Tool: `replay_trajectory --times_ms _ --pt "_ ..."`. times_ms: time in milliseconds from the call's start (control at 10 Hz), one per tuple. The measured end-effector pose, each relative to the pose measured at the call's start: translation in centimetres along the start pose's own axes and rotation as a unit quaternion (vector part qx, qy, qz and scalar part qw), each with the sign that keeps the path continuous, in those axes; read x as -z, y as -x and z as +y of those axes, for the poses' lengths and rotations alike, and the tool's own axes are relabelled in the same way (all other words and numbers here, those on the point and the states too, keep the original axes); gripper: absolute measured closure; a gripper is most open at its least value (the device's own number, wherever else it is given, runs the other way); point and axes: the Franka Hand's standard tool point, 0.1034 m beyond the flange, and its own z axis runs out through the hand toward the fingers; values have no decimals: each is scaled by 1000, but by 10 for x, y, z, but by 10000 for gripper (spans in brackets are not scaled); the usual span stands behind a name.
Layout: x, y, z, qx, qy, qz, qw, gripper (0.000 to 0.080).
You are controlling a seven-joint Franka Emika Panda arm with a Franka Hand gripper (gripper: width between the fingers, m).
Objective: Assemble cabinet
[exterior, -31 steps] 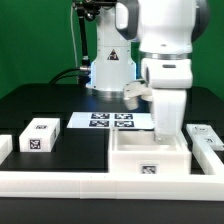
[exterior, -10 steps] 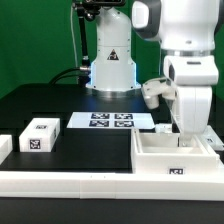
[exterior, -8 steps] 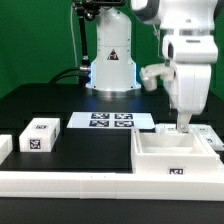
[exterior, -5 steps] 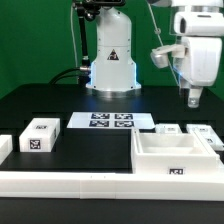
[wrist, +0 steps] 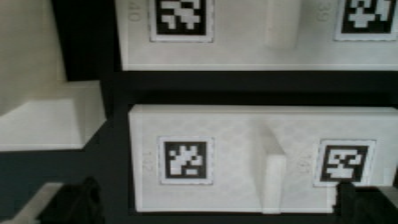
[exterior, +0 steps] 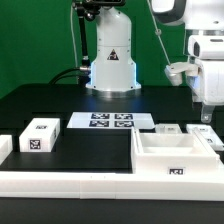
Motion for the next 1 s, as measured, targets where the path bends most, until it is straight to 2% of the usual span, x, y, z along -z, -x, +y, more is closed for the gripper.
replay_trajectory --times_ms 300,500,1000 --pt "-4 -4 -5 -7 -4 0 1000 151" --pt "-14 -7 -18 -2 -7 6 1000 151" --pt "-38 -12 -28 -7 -19 17 1000 151"
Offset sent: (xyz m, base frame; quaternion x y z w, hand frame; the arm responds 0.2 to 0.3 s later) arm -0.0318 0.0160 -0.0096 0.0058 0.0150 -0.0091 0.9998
